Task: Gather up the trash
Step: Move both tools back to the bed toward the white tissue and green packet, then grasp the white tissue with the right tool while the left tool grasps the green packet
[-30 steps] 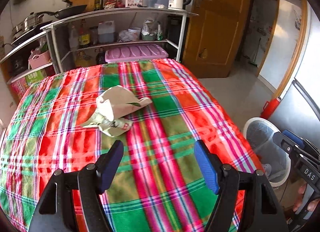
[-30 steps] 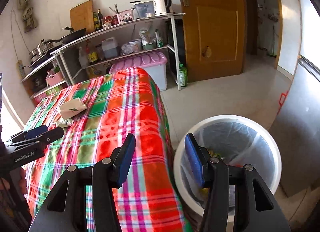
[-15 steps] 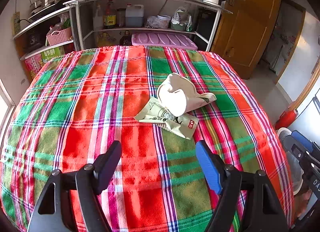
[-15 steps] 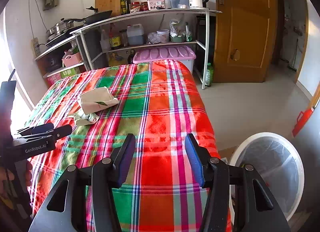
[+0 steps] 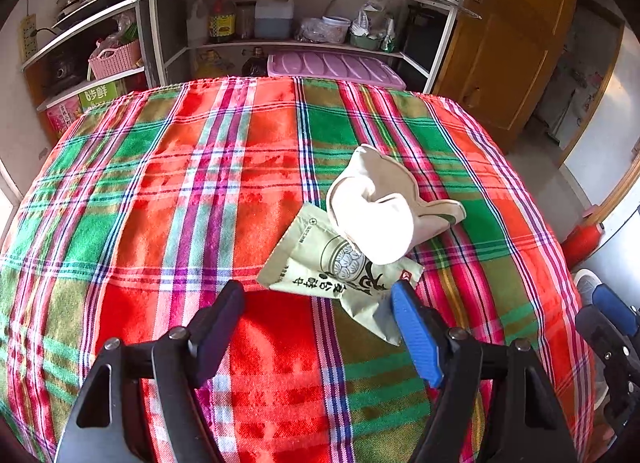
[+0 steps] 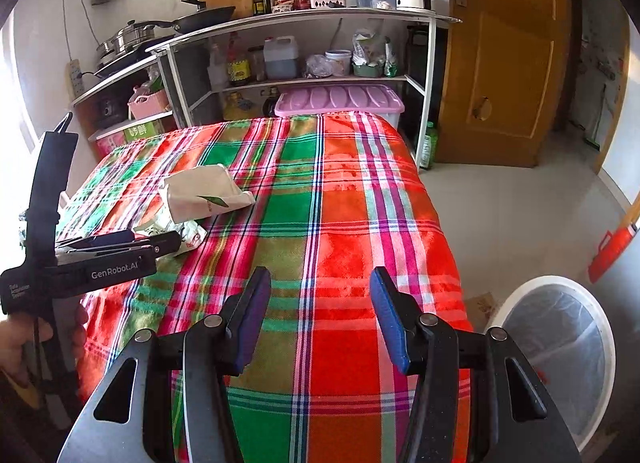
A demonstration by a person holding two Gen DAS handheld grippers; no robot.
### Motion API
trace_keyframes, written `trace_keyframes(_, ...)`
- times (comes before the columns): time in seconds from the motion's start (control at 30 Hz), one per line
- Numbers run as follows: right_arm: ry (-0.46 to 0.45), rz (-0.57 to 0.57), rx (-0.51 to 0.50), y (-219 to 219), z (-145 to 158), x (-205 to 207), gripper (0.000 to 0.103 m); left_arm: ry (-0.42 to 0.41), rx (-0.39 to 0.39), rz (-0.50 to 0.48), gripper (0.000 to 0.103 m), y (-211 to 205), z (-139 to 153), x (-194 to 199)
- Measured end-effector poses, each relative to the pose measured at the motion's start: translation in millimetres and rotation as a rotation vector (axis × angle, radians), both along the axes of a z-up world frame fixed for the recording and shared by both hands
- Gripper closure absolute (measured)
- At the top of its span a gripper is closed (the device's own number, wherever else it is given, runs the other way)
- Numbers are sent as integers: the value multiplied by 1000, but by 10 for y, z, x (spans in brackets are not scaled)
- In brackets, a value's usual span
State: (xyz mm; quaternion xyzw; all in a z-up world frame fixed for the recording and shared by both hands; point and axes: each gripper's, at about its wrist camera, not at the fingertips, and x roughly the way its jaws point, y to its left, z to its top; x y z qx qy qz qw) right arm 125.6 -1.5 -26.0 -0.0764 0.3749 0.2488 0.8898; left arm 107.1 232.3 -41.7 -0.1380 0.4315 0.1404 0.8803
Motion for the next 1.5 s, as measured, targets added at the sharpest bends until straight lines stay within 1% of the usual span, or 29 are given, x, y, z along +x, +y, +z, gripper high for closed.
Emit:
trace_keyframes(0.07, 1, 2, -4, 27, -6, 14, 51, 1, 16, 5, 42, 17, 2, -28)
trace_keyframes(0.1, 2, 4, -8, 46, -11, 18, 51, 0, 20, 5, 47, 34, 7, -42)
trace_keyframes(0.17, 2, 9, -9, 80, -11, 18, 51, 6, 30, -1, 64, 66, 13, -68)
trace_keyframes(0.27, 4, 17, -13, 147, -21, -8, 51, 12, 23, -25, 78, 106, 16, -105)
trace_keyframes(0.37, 4, 25, -16, 216, -21, -15, 51, 12, 12, -33, 86, 162, 21, -135)
trace_keyframes(0.43, 5, 35, -17, 268, -24, -28, 51, 8, 2, -36, 89, 193, 23, -166)
trace_keyframes(0.57, 5, 51, -22, 365, -30, -64, 51, 3, -14, -41, 92, 274, 28, -229)
trace_keyframes(0.67, 8, 62, -18, 440, -21, -67, 51, 4, -7, -30, 95, 368, 31, -274)
trace_keyframes(0.73, 11, 73, -8, 494, -18, -72, 51, 2, -16, -18, 95, 450, 31, -303)
trace_keyframes(0.83, 27, 78, 18, 573, -19, -47, 51, -21, -57, -9, 95, 553, 50, -353)
trace_keyframes(0.9, 45, 79, 42, 627, -20, -15, 51, -34, -49, -6, 95, 577, 85, -380)
trace_keyframes(0.93, 55, 78, 52, 653, -25, 5, 51, -50, -61, -4, 93, 596, 104, -392)
trace_keyframes(1.0, 69, 75, 71, 703, -30, 50, 51, -60, -102, -13, 84, 635, 117, -372)
trace_keyframes(1.03, 76, 74, 84, 729, -26, 75, 51, -60, -100, -6, 78, 642, 118, -366)
trace_keyframes(1.07, 88, 72, 97, 750, -28, 112, 51, -58, -81, -5, 74, 638, 124, -354)
trace_keyframes(1.1, 102, 69, 106, 776, -34, 155, 51, -55, -63, -9, 74, 627, 131, -344)
trace_keyframes(1.13, 115, 70, 111, 808, -47, 188, 51, -52, -61, -13, 73, 631, 132, -336)
trace_keyframes(1.2, 136, 60, 119, 862, -81, 250, 51, -54, -82, -27, 68, 636, 127, -323)
trace_keyframes(1.23, 138, 59, 124, 888, -91, 273, 51, -56, -90, -27, 60, 637, 125, -317)
trace_keyframes(1.27, 142, 63, 122, 919, -105, 293, 51, -57, -95, -26, 50, 643, 126, -302)
trace_keyframes(1.3, 147, 70, 123, 955, -117, 315, 50, -58, -99, -28, 45, 645, 124, -288)
trace_keyframes(1.33, 153, 76, 134, 981, -118, 348, 50, -61, -108, -28, 43, 648, 127, -274)
trace_keyframes(1.4, 174, 73, 139, 1028, -121, 418, 50, -67, -121, -35, 43, 648, 137, -236)
trace_keyframes(1.5, 215, 52, 133, 1060, -188, 522, 50, -69, -119, -40, 43, 633, 149, -162)
